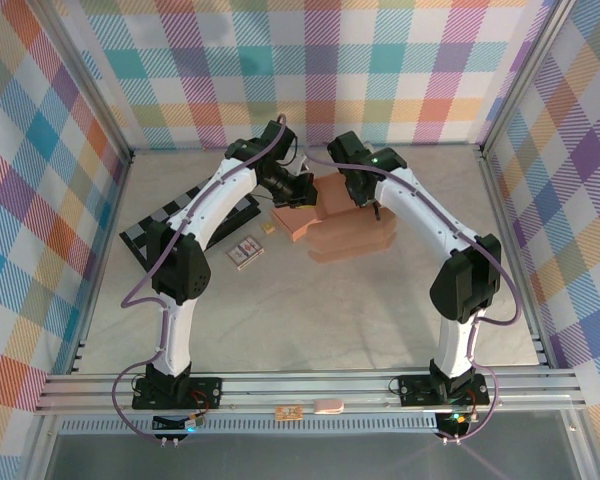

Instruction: Fold the paper box

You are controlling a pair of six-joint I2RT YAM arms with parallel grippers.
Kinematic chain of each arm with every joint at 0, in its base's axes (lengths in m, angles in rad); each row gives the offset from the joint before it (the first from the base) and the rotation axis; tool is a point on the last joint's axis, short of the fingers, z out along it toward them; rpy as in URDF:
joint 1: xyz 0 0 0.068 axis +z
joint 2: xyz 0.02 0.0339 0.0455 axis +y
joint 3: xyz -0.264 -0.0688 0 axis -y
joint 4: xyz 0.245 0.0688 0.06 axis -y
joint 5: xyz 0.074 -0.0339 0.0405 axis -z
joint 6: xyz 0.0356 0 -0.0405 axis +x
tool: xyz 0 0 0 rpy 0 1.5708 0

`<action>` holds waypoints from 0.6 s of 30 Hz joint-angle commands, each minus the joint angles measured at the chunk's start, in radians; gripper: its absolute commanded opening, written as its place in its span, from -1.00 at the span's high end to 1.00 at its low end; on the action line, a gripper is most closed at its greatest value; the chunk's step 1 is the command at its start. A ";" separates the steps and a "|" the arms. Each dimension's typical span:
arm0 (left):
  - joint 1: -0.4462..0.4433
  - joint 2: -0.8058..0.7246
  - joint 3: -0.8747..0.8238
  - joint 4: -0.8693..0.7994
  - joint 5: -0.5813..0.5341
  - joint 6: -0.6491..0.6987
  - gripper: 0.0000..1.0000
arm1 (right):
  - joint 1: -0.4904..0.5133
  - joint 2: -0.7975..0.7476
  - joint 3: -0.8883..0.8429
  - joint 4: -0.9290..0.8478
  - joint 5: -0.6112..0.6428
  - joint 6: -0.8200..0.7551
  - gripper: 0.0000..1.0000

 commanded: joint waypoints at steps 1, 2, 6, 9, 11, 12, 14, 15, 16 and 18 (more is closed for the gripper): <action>-0.001 -0.007 0.036 -0.035 0.009 0.007 1.00 | -0.010 0.022 0.022 -0.046 0.060 0.000 0.63; -0.002 -0.006 0.038 -0.035 0.009 0.007 1.00 | -0.009 0.027 0.025 -0.052 0.063 0.003 0.61; -0.002 0.002 0.050 -0.040 0.007 0.005 1.00 | -0.011 0.025 0.021 -0.057 0.046 0.020 0.40; -0.002 0.004 0.052 -0.042 0.009 0.008 1.00 | -0.010 0.024 0.011 -0.048 0.024 0.023 0.49; -0.002 0.003 0.053 -0.042 0.009 0.008 1.00 | -0.010 0.026 0.009 -0.053 0.022 0.030 0.72; -0.002 0.003 0.053 -0.042 0.010 0.008 1.00 | -0.010 0.027 0.007 -0.054 0.025 0.034 0.85; -0.002 0.005 0.055 -0.042 0.009 0.008 1.00 | -0.011 0.024 0.008 -0.056 0.047 0.039 1.00; -0.002 0.005 0.055 -0.042 0.010 0.009 1.00 | -0.011 0.023 0.006 -0.056 0.061 0.040 1.00; -0.002 0.005 0.055 -0.042 0.010 0.008 1.00 | -0.010 0.022 0.006 -0.058 0.067 0.041 1.00; -0.002 0.006 0.055 -0.041 0.011 0.007 1.00 | -0.010 0.006 -0.006 -0.039 0.050 0.037 1.00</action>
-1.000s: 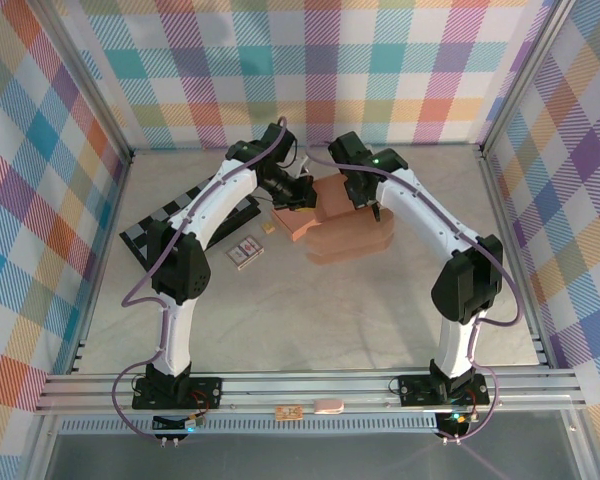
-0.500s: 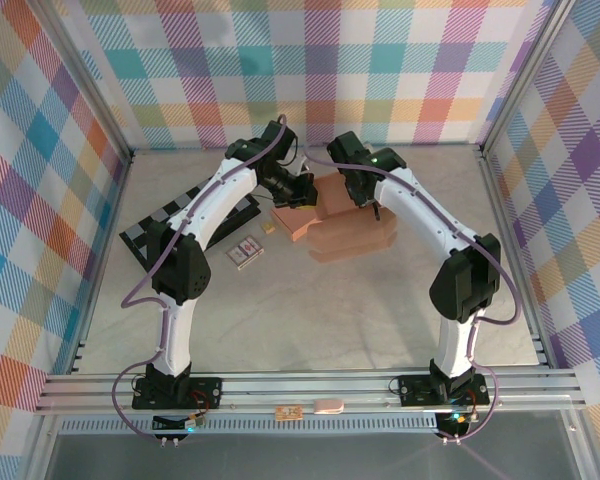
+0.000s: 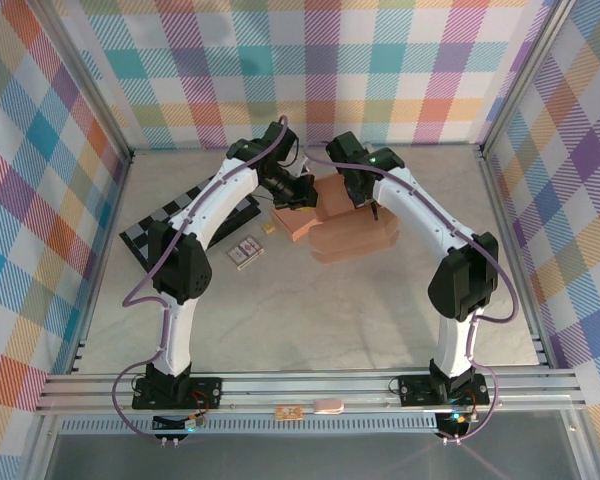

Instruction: Fold the paper box

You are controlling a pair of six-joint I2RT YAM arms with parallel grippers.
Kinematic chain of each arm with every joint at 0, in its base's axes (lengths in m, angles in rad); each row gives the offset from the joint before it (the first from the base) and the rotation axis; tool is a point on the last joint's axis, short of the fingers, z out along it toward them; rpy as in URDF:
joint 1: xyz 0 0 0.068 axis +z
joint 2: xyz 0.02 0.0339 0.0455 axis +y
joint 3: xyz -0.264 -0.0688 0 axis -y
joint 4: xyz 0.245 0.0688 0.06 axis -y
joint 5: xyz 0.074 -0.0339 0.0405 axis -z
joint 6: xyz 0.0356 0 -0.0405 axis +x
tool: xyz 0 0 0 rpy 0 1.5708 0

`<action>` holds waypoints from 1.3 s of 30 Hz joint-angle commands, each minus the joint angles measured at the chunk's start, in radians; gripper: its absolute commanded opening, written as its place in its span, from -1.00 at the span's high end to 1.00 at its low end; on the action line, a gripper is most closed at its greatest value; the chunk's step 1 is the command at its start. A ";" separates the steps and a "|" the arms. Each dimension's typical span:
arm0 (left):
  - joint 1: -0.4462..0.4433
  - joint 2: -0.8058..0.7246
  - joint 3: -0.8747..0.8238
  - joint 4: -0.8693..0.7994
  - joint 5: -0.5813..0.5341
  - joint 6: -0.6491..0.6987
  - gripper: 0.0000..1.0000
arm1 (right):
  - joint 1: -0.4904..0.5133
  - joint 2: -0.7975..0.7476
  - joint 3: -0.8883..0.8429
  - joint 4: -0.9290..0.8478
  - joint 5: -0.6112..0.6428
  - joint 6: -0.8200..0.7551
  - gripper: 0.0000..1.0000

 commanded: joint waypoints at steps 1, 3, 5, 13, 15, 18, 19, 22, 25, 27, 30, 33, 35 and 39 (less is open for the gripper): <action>0.002 -0.005 0.043 -0.019 0.014 0.010 1.00 | -0.011 -0.025 -0.026 -0.020 0.011 -0.017 0.98; 0.002 -0.003 0.045 -0.019 0.017 0.009 1.00 | -0.022 -0.072 -0.074 0.051 -0.142 -0.023 0.65; 0.002 -0.003 0.045 -0.018 0.021 0.007 1.00 | -0.033 -0.116 -0.107 0.094 -0.228 -0.011 0.42; 0.002 -0.003 0.042 -0.016 0.028 0.005 1.00 | -0.055 -0.105 -0.104 0.109 -0.267 -0.007 0.33; 0.002 -0.003 0.041 -0.019 0.029 0.006 1.00 | -0.055 -0.098 -0.105 0.122 -0.260 -0.015 0.38; 0.002 -0.004 0.038 -0.021 0.028 0.006 1.00 | -0.056 -0.082 -0.079 0.120 -0.237 -0.016 0.58; 0.002 -0.005 0.036 -0.019 0.029 0.005 1.00 | -0.055 -0.077 -0.069 0.116 -0.233 -0.019 0.67; 0.001 -0.008 0.027 -0.012 0.028 -0.002 1.00 | -0.052 -0.072 -0.056 0.113 -0.222 -0.021 0.96; 0.000 -0.013 0.009 0.012 0.029 -0.019 1.00 | -0.042 -0.074 -0.051 0.098 -0.215 -0.018 1.00; 0.000 -0.017 -0.009 0.042 0.035 -0.036 1.00 | -0.036 -0.077 -0.052 0.082 -0.215 -0.009 1.00; 0.000 -0.030 -0.060 0.116 0.057 -0.073 0.90 | -0.034 -0.091 -0.075 0.071 -0.226 0.008 1.00; 0.000 -0.052 -0.139 0.214 0.078 -0.120 0.69 | -0.033 -0.112 -0.116 0.056 -0.260 0.040 1.00; -0.001 -0.061 -0.197 0.265 0.095 -0.145 0.62 | -0.031 -0.135 -0.158 0.057 -0.276 0.065 1.00; -0.015 -0.090 -0.354 0.401 0.114 -0.188 0.55 | -0.032 -0.194 -0.289 0.090 -0.328 0.104 1.00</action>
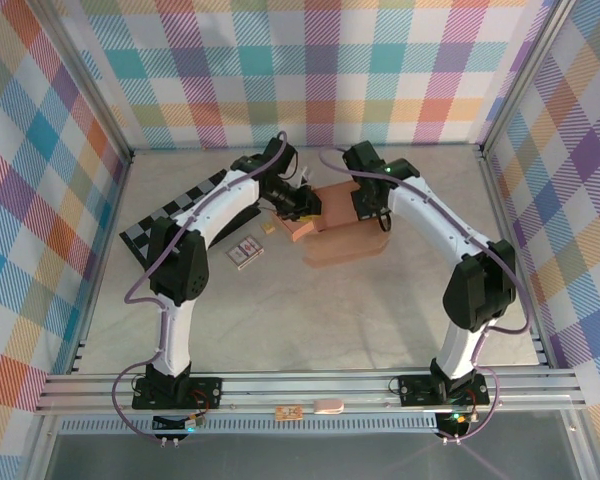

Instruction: Fold the paper box

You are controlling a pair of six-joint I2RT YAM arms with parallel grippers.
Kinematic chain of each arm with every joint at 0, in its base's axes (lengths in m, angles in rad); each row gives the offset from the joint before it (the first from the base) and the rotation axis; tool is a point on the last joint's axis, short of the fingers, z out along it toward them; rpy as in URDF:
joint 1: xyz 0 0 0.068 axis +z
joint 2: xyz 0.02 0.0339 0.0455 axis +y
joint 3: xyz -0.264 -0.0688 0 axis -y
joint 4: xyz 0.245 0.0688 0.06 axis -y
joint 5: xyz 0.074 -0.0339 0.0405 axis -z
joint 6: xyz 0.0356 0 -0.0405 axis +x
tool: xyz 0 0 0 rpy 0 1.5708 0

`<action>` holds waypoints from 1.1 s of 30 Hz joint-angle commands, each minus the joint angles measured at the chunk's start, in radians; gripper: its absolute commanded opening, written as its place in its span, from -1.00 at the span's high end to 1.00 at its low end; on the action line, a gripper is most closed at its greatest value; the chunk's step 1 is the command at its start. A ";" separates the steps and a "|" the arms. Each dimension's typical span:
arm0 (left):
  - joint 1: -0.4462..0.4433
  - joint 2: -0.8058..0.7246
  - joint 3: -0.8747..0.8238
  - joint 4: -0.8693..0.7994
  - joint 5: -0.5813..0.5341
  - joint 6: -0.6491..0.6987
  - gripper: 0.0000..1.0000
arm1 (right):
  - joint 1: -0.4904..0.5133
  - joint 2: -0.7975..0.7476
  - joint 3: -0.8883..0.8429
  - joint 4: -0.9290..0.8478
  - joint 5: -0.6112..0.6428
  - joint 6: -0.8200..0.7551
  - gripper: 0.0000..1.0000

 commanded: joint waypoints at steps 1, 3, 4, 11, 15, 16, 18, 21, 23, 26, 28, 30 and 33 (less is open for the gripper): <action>-0.013 -0.059 -0.119 0.171 0.041 -0.071 0.54 | 0.012 -0.069 -0.069 -0.002 -0.078 0.066 1.00; -0.023 -0.070 -0.224 0.262 0.046 -0.098 0.55 | 0.031 -0.071 -0.106 -0.005 -0.088 0.084 1.00; -0.027 -0.074 -0.261 0.299 0.045 -0.112 0.55 | 0.045 -0.071 -0.119 -0.008 -0.078 0.092 1.00; -0.065 -0.129 -0.425 0.415 -0.033 -0.128 0.58 | 0.080 -0.095 -0.221 0.008 -0.041 0.141 1.00; -0.079 -0.137 -0.476 0.445 -0.087 -0.131 0.64 | 0.098 -0.098 -0.264 0.024 -0.028 0.161 1.00; -0.084 -0.134 -0.487 0.451 -0.102 -0.134 0.68 | 0.105 -0.099 -0.276 0.027 -0.022 0.170 1.00; -0.099 -0.134 -0.504 0.452 -0.137 -0.130 0.69 | 0.115 -0.097 -0.293 0.031 -0.008 0.185 1.00; -0.132 -0.142 -0.542 0.455 -0.221 -0.127 0.70 | 0.132 -0.094 -0.321 0.039 0.012 0.210 1.00; -0.146 -0.149 -0.574 0.472 -0.268 -0.137 0.69 | 0.142 -0.090 -0.333 0.039 0.024 0.229 1.00; -0.157 -0.155 -0.609 0.476 -0.304 -0.151 0.61 | 0.151 -0.087 -0.352 0.036 0.043 0.259 1.00; -0.160 -0.155 -0.625 0.510 -0.317 -0.151 0.59 | 0.154 -0.087 -0.364 0.035 0.055 0.277 1.00; -0.161 -0.151 -0.635 0.507 -0.323 -0.151 0.58 | 0.153 -0.086 -0.371 0.034 0.062 0.286 1.00; -0.163 -0.149 -0.655 0.509 -0.327 -0.153 0.59 | 0.154 -0.076 -0.365 0.021 0.071 0.301 1.00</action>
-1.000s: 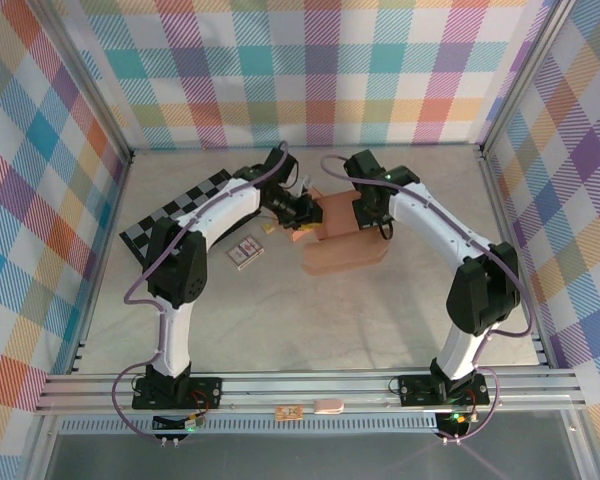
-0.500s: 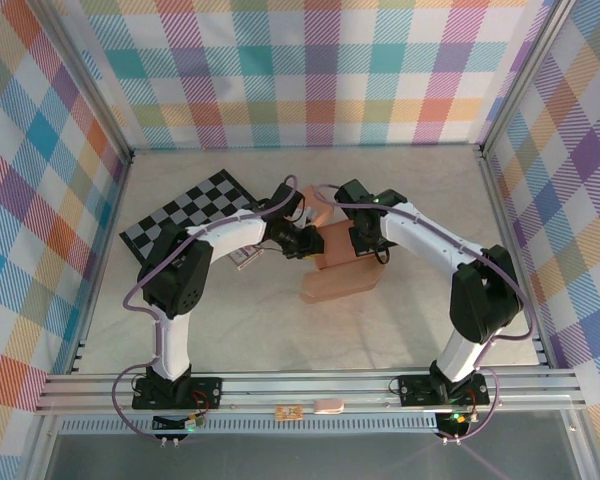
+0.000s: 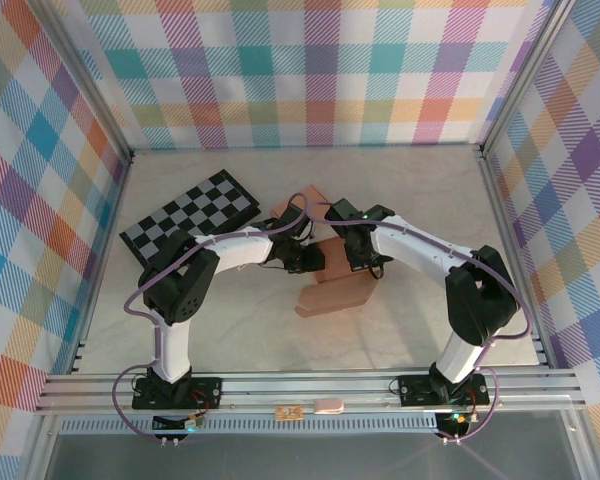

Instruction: Fold the paper box

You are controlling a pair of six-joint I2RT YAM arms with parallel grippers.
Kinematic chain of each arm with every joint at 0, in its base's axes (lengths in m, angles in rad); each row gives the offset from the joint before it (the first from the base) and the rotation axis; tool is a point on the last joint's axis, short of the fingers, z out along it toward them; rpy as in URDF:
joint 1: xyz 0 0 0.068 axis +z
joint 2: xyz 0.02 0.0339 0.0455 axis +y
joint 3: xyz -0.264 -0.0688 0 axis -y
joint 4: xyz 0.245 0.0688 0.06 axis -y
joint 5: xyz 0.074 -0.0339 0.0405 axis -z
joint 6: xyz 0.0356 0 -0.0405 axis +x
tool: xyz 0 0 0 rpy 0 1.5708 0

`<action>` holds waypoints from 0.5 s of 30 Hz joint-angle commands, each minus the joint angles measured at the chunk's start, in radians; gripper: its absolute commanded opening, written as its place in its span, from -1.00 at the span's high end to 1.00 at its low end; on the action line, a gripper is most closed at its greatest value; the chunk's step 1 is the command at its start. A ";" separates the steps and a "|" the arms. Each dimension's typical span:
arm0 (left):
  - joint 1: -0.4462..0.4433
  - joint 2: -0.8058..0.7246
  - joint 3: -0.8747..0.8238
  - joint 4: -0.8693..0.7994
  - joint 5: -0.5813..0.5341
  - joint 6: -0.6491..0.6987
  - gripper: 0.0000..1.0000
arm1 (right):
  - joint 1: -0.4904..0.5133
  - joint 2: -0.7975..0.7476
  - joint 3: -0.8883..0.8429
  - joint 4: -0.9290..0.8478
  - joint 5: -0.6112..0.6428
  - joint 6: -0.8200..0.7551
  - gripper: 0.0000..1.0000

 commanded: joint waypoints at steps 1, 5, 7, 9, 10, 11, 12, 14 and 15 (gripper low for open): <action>0.001 -0.013 -0.041 -0.004 -0.074 -0.014 0.59 | 0.006 -0.008 0.003 -0.026 0.035 0.047 1.00; -0.009 -0.010 -0.045 -0.021 -0.088 -0.009 0.62 | 0.006 -0.009 0.006 -0.031 0.050 0.053 1.00; -0.015 -0.014 -0.039 -0.076 -0.130 -0.001 0.79 | 0.010 -0.009 0.010 -0.032 0.059 0.052 1.00; -0.021 -0.019 -0.032 -0.113 -0.173 0.002 0.93 | 0.014 -0.011 0.013 -0.032 0.065 0.053 1.00; -0.025 -0.019 -0.028 -0.135 -0.201 0.002 0.96 | 0.019 -0.009 0.018 -0.036 0.071 0.054 1.00; -0.030 -0.020 -0.023 -0.163 -0.229 0.000 0.98 | 0.024 -0.008 0.023 -0.041 0.079 0.057 1.00; -0.038 -0.022 -0.016 -0.195 -0.266 -0.002 0.97 | 0.029 -0.005 0.031 -0.047 0.086 0.060 1.00; -0.054 -0.028 -0.010 -0.238 -0.323 -0.004 0.97 | 0.038 0.000 0.042 -0.054 0.097 0.064 1.00; -0.058 -0.034 -0.013 -0.243 -0.337 -0.005 0.95 | 0.043 0.001 0.045 -0.056 0.106 0.068 1.00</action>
